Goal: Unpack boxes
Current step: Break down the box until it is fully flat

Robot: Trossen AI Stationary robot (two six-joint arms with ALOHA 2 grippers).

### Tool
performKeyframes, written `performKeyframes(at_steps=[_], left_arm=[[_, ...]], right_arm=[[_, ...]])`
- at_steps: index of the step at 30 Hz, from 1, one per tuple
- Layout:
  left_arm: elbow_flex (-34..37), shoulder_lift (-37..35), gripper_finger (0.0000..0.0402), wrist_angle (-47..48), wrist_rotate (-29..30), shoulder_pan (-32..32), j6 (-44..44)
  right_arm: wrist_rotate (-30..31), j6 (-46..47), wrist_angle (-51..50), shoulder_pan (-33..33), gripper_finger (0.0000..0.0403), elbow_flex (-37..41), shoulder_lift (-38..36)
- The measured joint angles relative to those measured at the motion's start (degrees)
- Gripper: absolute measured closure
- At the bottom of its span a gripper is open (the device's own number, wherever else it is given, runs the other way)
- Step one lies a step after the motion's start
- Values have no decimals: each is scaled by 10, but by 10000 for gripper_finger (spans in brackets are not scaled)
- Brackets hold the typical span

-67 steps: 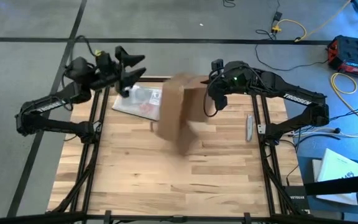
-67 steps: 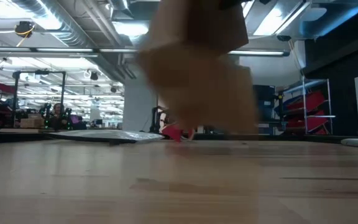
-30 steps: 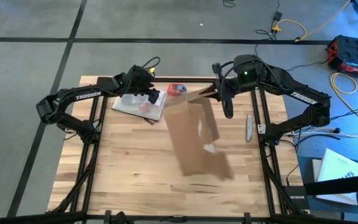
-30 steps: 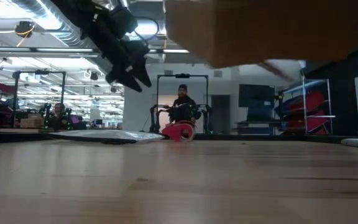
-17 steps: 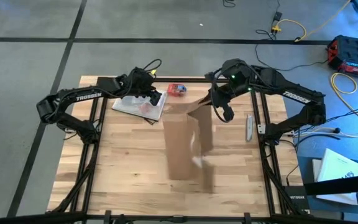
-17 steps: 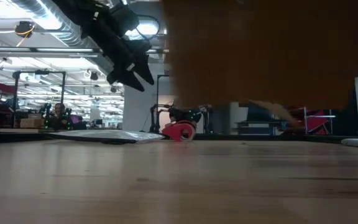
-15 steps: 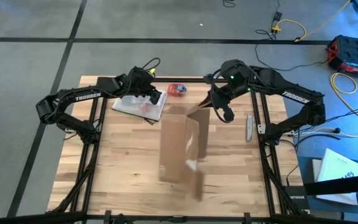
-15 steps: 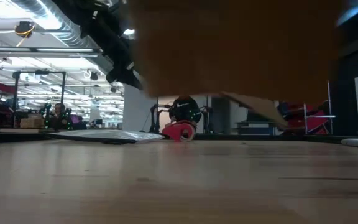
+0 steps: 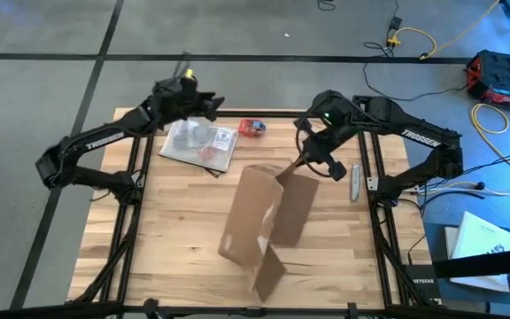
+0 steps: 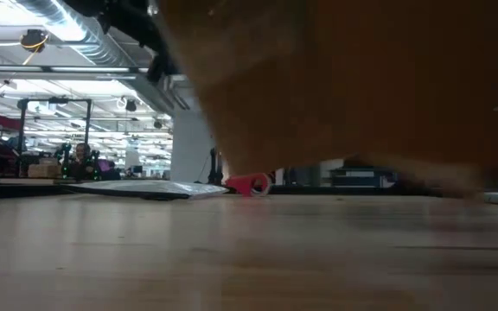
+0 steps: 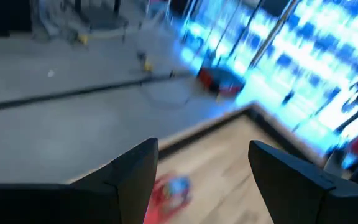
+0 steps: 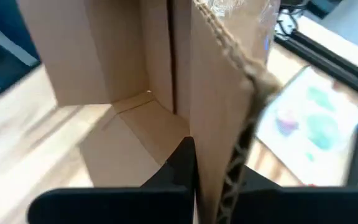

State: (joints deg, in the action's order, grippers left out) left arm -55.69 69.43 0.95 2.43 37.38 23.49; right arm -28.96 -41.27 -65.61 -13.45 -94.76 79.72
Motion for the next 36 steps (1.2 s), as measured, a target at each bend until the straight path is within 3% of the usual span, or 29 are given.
performKeyframes(at_steps=[7,14,18,25,29,32,36], left_arm=[[0,-48,163,-80,0,11,45],[0,-90,163,-97,-4,9,65],[0,-105,163,-96,-4,9,61],[0,-115,163,-93,-5,9,63],[0,-124,163,-94,-5,3,61],[0,-129,163,-88,-5,-5,48],[0,-136,163,-71,-5,-21,45]], right_arm=[[-20,78,-7,0,403,0,-1],[-10,134,-2,-1,403,-1,19],[151,92,43,-1,403,-1,39],[549,-89,231,0,403,-1,58],[696,-145,371,11,403,-1,58],[760,-193,383,32,403,-2,57],[733,-149,228,65,403,14,61]])
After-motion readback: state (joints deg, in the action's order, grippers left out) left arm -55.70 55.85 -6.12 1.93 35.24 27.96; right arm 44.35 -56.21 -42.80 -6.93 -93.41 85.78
